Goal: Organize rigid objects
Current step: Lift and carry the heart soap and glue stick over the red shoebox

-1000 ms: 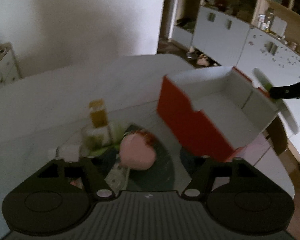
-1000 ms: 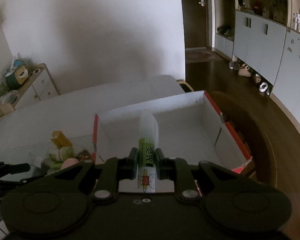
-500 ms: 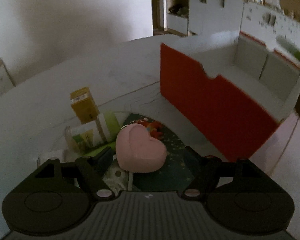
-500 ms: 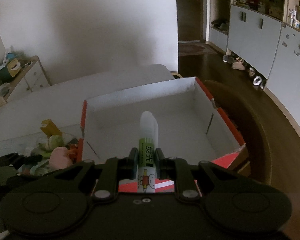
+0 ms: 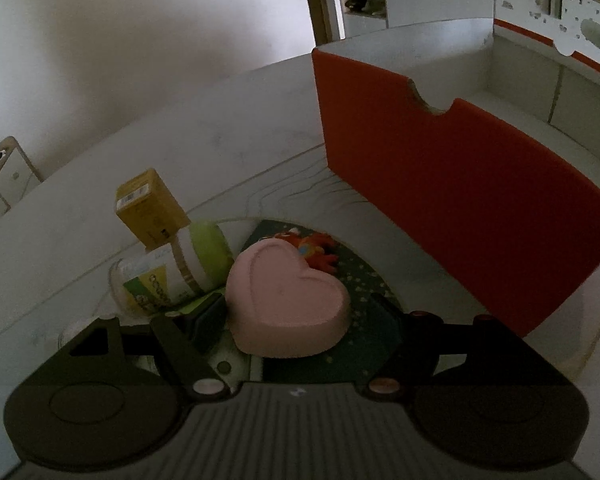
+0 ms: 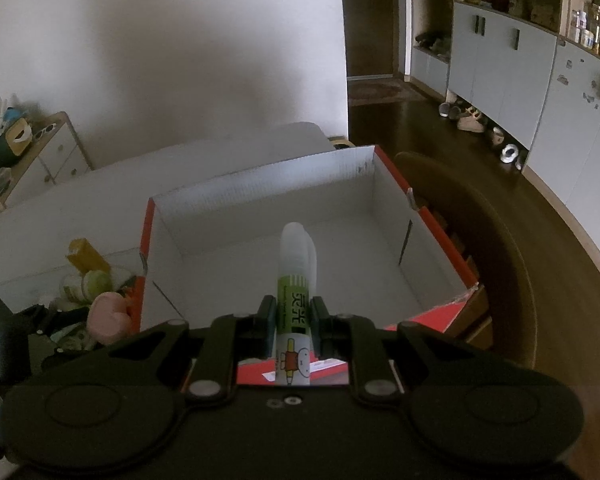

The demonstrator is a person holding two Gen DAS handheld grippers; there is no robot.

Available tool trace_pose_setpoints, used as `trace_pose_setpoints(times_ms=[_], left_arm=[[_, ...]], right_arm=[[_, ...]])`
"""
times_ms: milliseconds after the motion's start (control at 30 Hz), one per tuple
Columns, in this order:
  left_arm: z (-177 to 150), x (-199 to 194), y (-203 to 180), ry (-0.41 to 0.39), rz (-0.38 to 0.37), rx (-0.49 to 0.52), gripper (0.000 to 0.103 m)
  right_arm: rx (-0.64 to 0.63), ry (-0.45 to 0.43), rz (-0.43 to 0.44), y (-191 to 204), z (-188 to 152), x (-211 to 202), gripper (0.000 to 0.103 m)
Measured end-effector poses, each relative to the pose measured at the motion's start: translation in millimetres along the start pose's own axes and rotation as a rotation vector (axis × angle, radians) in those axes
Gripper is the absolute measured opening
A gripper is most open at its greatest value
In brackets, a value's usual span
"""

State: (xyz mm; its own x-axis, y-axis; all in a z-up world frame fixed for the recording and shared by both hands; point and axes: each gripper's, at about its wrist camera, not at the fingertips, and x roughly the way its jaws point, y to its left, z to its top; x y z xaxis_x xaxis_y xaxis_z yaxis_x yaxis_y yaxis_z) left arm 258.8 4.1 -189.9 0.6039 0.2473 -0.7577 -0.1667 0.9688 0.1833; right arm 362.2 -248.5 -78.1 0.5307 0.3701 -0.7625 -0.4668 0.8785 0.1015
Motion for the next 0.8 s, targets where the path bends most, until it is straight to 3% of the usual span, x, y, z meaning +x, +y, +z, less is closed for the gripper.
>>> trace_pose_setpoints(times_ms=[100,400,800], left_arm=[[2,2,1,0.001,0.012,-0.011,0.070],[5,-1,5,0.005,0.025,-0.060,0.070],[28,-48,13,-0.038,-0.003,-0.196,0.070]], right_arm=[[-0.001,0.002,0.007,0,1,2,0.017],[-0.021,0.006,0.020,-8,7,8,0.017],[-0.043,-0.001,0.061,-29,30,20,0.017]])
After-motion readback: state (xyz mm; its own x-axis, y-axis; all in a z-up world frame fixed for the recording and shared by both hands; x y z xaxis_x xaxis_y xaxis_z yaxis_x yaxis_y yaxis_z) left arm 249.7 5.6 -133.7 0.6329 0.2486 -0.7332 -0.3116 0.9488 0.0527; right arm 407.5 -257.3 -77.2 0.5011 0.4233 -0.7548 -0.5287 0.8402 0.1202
